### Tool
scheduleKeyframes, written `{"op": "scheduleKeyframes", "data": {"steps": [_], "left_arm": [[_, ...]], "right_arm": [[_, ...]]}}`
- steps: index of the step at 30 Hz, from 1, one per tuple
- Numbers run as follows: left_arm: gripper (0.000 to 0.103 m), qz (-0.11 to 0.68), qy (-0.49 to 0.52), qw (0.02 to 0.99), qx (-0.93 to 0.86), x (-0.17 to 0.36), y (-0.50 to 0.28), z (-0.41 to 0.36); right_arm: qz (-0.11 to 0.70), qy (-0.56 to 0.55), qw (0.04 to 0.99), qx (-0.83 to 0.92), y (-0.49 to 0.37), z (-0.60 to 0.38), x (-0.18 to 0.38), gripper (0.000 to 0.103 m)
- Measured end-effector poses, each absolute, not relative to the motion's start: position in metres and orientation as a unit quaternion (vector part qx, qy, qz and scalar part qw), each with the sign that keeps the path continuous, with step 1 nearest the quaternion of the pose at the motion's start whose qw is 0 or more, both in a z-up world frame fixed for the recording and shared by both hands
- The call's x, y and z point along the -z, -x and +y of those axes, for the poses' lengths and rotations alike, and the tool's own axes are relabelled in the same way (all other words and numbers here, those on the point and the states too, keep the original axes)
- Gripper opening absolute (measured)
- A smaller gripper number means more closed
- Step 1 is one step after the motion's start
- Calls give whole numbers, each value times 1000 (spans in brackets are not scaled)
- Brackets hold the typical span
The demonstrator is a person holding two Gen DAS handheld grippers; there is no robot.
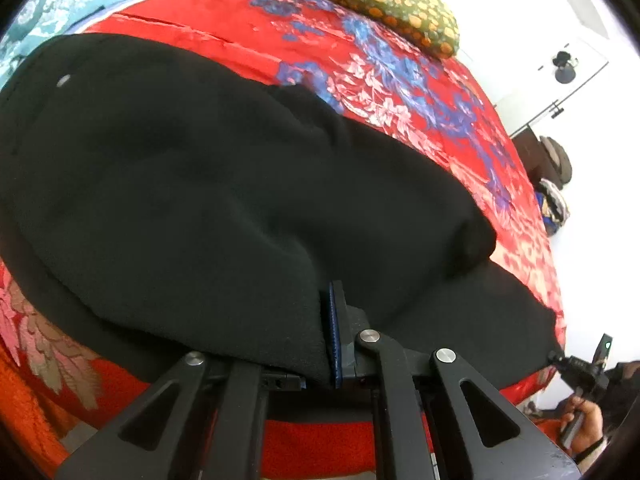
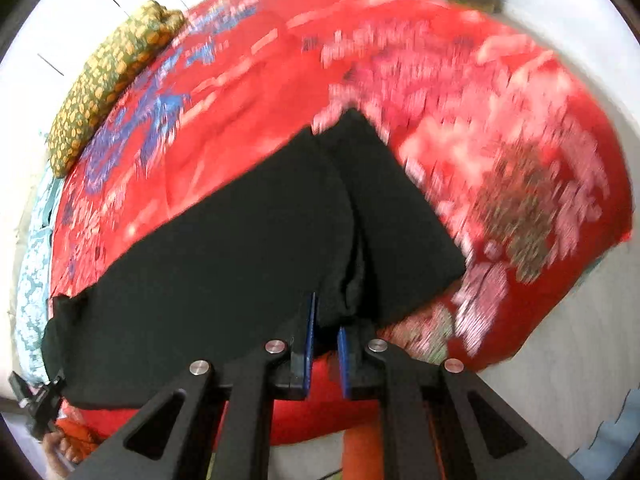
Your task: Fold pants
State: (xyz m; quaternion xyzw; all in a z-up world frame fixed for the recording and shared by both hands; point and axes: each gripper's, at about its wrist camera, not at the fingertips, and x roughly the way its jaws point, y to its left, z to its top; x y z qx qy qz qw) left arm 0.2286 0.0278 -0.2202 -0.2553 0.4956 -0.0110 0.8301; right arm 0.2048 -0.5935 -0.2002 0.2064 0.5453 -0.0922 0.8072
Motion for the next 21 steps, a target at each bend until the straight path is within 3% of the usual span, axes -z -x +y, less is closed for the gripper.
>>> {"op": "scheduleKeyframes", "data": {"steps": [21], "left_arm": [[8, 538, 180, 823, 43, 233, -217, -7]], "right_arm": [[549, -123, 806, 185, -205, -595, 200, 11]]}}
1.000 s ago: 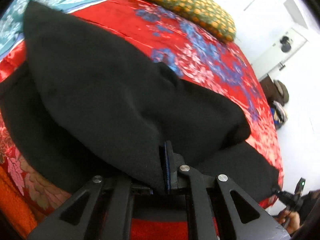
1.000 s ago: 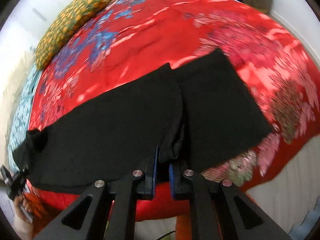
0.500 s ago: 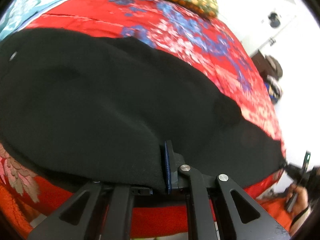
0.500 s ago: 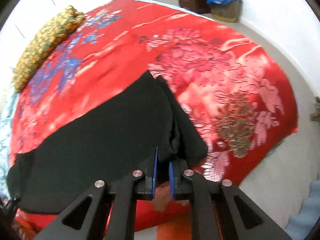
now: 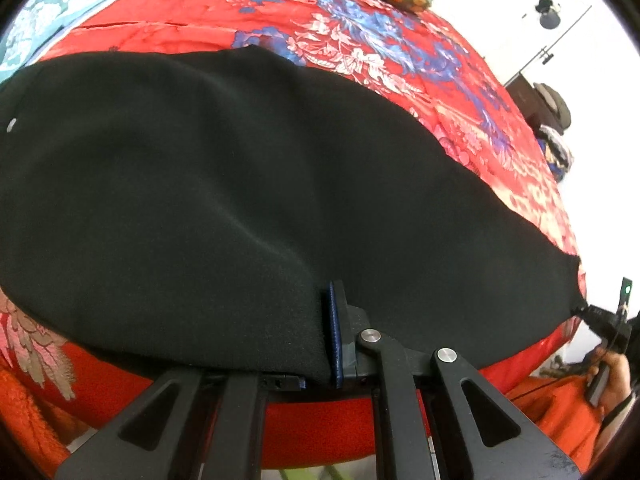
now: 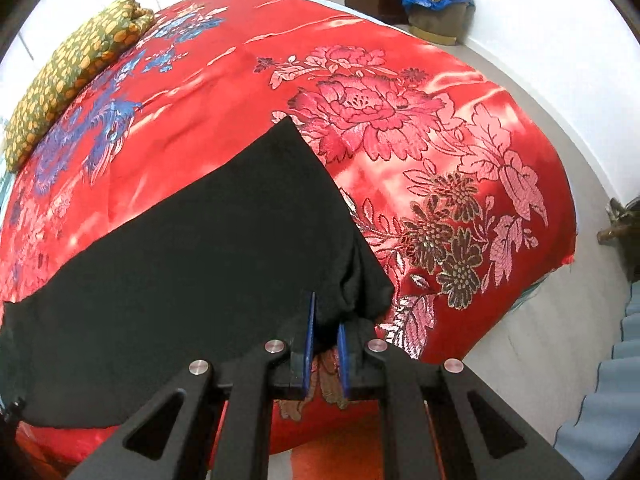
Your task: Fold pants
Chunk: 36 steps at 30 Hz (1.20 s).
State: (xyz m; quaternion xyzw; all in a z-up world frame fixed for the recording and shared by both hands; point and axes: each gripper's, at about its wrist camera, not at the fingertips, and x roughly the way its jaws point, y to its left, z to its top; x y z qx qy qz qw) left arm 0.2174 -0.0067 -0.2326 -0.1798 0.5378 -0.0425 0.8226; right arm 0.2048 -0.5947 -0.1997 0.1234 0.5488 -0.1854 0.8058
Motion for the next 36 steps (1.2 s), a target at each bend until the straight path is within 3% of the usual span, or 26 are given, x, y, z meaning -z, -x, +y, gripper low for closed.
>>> {"op": "scheduleKeyframes", "data": {"steps": [3, 5, 6, 7, 9, 11, 15, 18, 22, 26, 28, 31, 33, 36], "left_arm": [[9, 543, 176, 820, 40, 234, -217, -7], [14, 548, 170, 819, 34, 233, -216, -7], [18, 552, 170, 815, 34, 231, -215, -6], [31, 559, 169, 811, 32, 229, -212, -5], [58, 565, 178, 805, 22, 220, -197, 5], [63, 564, 208, 799, 7, 210, -176, 25], [63, 539, 266, 799, -42, 188, -142, 70], [67, 487, 247, 834, -79, 164, -151, 96], [71, 482, 170, 858, -55, 167, -203, 89], [70, 528, 41, 848, -29, 208, -242, 56], [68, 584, 10, 811, -37, 237, -239, 50], [68, 588, -49, 805, -65, 231, -205, 50], [68, 585, -51, 806, -76, 223, -187, 56], [66, 573, -1, 815, -83, 211, -174, 69]], "right_arm": [[549, -111, 806, 192, -206, -592, 200, 11], [546, -112, 808, 190, -207, -591, 198, 20], [539, -119, 813, 186, -205, -591, 194, 31], [531, -126, 818, 181, -204, -591, 190, 39], [497, -135, 838, 178, -195, -590, 173, 78], [451, -130, 859, 207, -181, -590, 152, 95], [383, -150, 875, 256, -154, -598, 124, 95], [368, -133, 887, 246, -153, -580, 109, 95], [404, -101, 898, 144, -186, -515, 116, 95], [458, -75, 886, 18, -220, -425, 147, 95], [483, -64, 873, -23, -230, -389, 172, 95], [544, -29, 837, -52, -228, -352, 216, 96], [539, 46, 839, -55, -210, -332, 226, 100], [548, 44, 833, -61, -196, -331, 224, 101]]}}
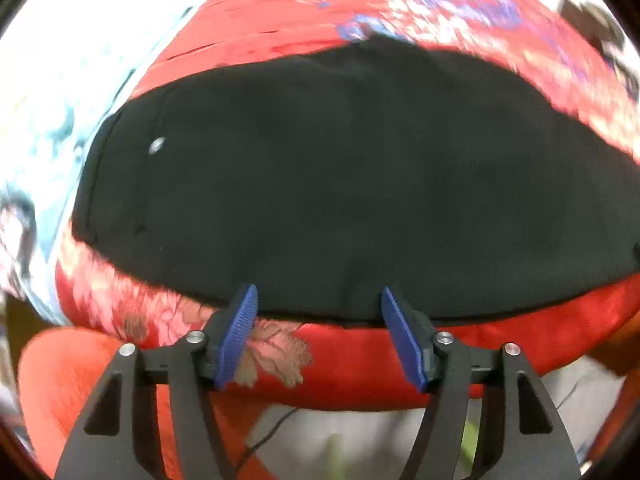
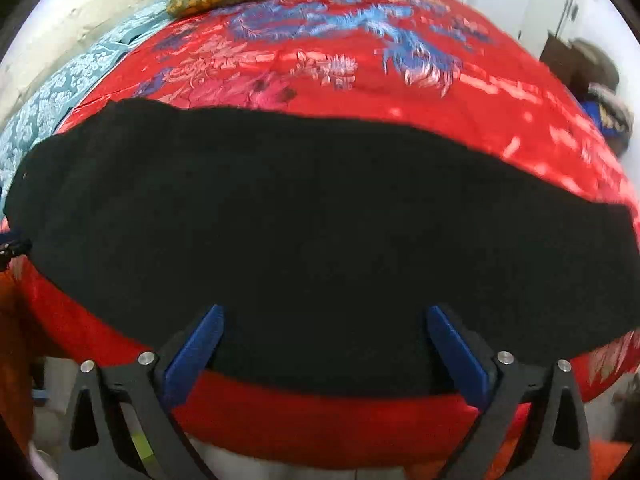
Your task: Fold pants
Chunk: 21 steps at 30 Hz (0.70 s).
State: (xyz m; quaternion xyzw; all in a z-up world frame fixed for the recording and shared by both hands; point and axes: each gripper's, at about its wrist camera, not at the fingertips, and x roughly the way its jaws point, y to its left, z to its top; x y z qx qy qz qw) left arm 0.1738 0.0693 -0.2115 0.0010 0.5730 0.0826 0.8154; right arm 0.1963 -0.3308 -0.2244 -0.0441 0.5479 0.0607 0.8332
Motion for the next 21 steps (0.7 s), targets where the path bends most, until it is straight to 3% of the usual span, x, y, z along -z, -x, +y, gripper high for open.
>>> {"op": "scheduleKeyframes", "data": {"steps": [2, 5, 9, 14, 21], "left_arm": [[69, 536, 35, 839, -80, 194, -170, 76], [95, 489, 49, 869, -67, 178, -175, 73], [95, 493, 21, 868, -57, 193, -205, 52], [95, 551, 13, 832, -61, 234, -217, 44], [96, 555, 31, 829, -56, 236, -210, 52]], "right_arm": [[542, 29, 838, -52, -194, -337, 216, 100], [493, 6, 868, -54, -187, -336, 193, 100], [460, 9, 885, -72, -189, -315, 185, 100], [489, 42, 868, -80, -197, -295, 212, 100], [499, 48, 862, -79, -190, -296, 229, 103]]}}
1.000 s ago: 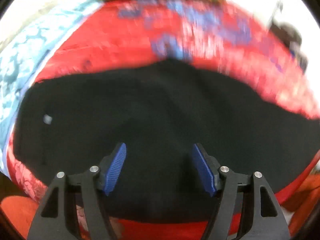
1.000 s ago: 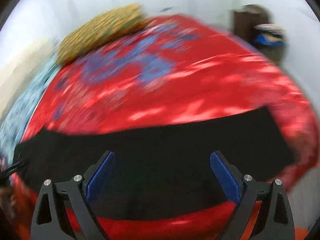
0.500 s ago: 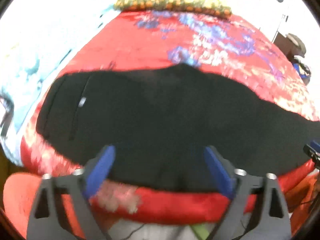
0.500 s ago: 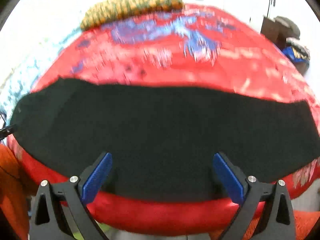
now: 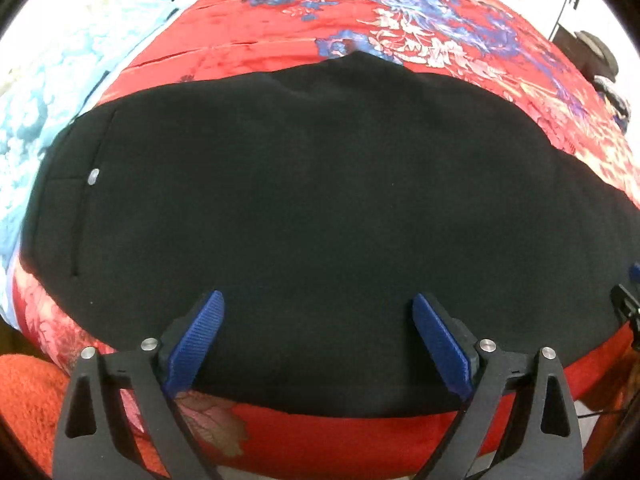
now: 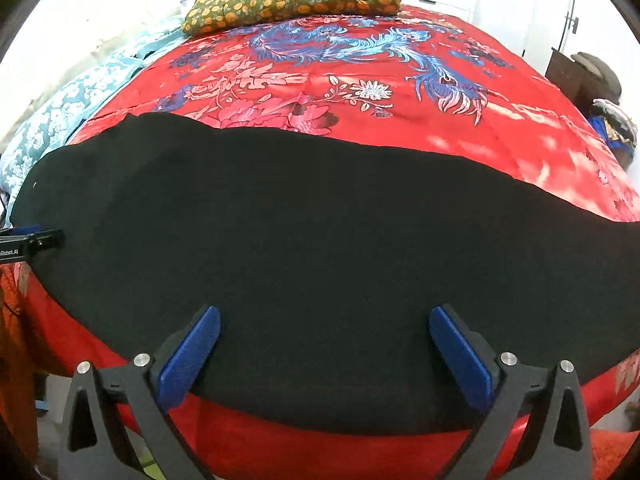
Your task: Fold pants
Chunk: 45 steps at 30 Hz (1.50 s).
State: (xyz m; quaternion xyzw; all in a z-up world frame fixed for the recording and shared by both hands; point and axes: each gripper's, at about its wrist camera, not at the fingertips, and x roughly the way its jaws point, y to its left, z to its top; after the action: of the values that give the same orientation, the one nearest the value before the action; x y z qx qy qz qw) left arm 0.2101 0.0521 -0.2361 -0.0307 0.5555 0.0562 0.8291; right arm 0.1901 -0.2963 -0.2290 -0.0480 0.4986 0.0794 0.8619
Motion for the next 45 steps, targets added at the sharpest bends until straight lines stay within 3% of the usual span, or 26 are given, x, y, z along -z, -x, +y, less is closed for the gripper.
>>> {"op": "scheduleKeyframes", "data": {"steps": [17, 45], "left_arm": [[102, 554, 10, 830, -59, 239, -209, 45], [103, 544, -1, 837, -66, 241, -207, 43]], "right_arm": [[481, 46, 873, -70, -191, -296, 233, 103], [475, 39, 877, -63, -190, -299, 233, 103]]}}
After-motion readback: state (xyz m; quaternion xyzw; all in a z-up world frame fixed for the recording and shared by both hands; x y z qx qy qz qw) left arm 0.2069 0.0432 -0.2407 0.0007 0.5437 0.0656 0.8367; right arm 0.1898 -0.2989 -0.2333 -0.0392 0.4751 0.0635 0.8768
